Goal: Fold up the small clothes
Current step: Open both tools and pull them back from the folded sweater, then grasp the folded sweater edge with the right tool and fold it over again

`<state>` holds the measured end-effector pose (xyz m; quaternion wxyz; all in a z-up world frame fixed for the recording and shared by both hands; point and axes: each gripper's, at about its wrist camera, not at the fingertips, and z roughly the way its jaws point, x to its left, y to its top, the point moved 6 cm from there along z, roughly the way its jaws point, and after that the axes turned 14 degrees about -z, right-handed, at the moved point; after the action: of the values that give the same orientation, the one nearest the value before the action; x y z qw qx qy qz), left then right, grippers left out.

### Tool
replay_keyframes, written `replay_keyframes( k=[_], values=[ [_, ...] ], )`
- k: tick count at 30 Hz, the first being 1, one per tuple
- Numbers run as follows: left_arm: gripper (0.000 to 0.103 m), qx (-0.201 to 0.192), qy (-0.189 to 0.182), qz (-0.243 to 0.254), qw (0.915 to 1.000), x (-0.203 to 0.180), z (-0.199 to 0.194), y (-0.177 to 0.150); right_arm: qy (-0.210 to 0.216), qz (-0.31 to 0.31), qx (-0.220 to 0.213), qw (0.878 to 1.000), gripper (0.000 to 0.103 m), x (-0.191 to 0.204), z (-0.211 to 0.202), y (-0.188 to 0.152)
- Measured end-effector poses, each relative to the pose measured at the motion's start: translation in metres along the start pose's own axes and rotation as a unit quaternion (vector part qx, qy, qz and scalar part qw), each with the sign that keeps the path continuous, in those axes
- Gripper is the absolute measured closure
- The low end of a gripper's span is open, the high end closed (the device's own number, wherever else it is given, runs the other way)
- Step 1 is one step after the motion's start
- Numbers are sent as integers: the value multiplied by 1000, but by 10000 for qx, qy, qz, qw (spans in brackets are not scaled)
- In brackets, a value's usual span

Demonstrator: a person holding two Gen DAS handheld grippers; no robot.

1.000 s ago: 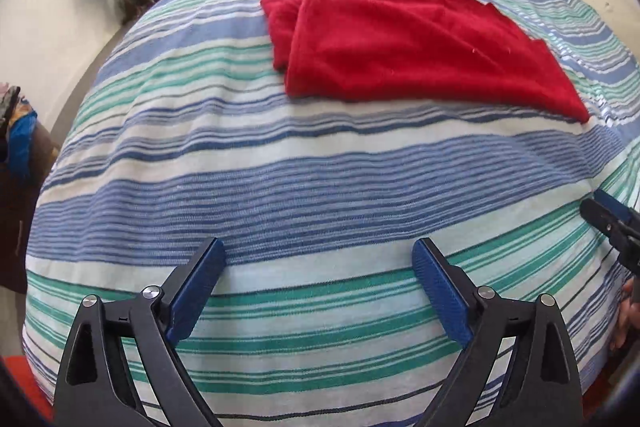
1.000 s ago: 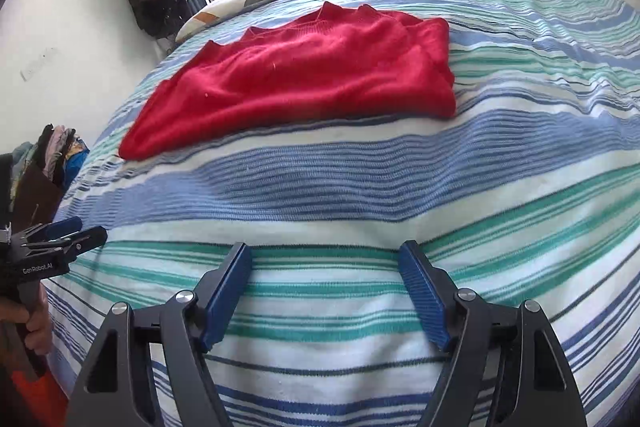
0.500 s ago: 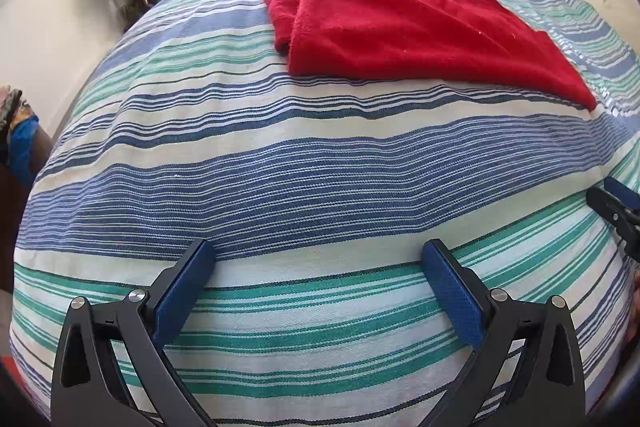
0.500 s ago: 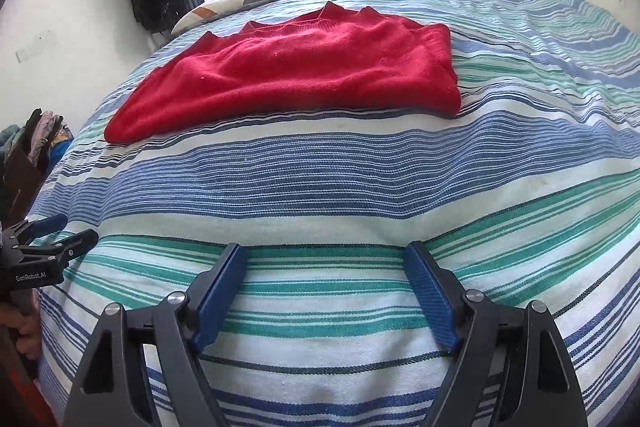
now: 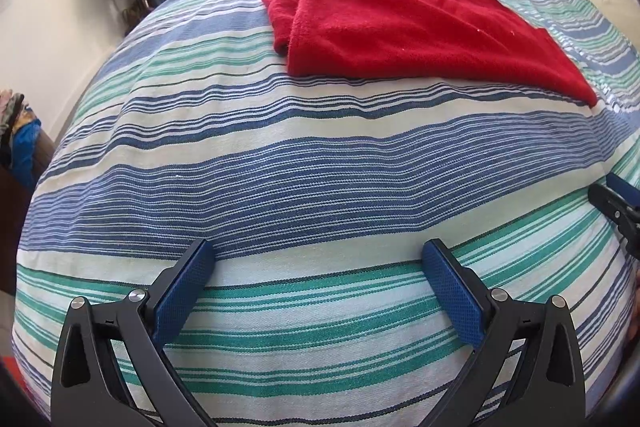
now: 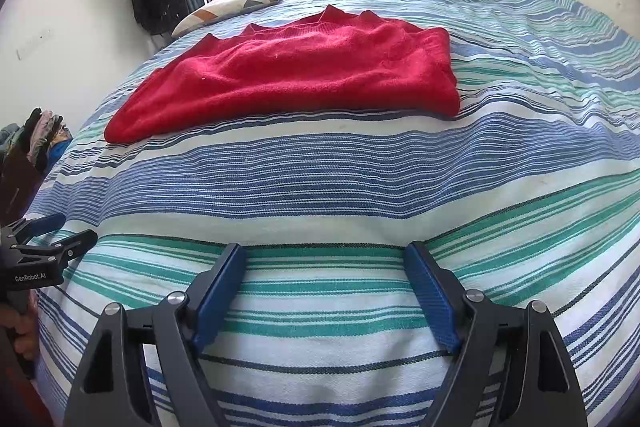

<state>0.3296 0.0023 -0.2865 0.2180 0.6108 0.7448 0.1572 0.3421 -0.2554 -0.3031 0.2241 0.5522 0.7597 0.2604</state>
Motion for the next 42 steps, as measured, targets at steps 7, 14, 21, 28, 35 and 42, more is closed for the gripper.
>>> replay_keyframes(
  k=[7, 14, 21, 28, 35, 42],
  values=[
    [1, 325, -259, -323, 9986, 26, -19, 26, 132, 90, -70, 9998, 21, -1, -4, -1],
    [1, -342, -189, -278, 9988, 65, -2, 3, 1077, 722, -75, 9915, 20, -35, -26, 43],
    [0, -454, -103, -193, 9987, 59, 1, 0, 1136, 1992, -127, 9733, 18, -145, 10, 120],
    [0, -512, -119, -191, 9984, 62, -1, 2, 1309, 2808, 279, 9504, 26, -152, 90, 113],
    [0, -580, -146, -195, 9980, 64, -3, 1, 565, 2190, 93, 9741, 91, -134, 69, 145],
    [0, -605, -173, -207, 9978, 64, -4, 0, 1452, 552, -407, 9870, 92, 11, 29, 254]
  ],
)
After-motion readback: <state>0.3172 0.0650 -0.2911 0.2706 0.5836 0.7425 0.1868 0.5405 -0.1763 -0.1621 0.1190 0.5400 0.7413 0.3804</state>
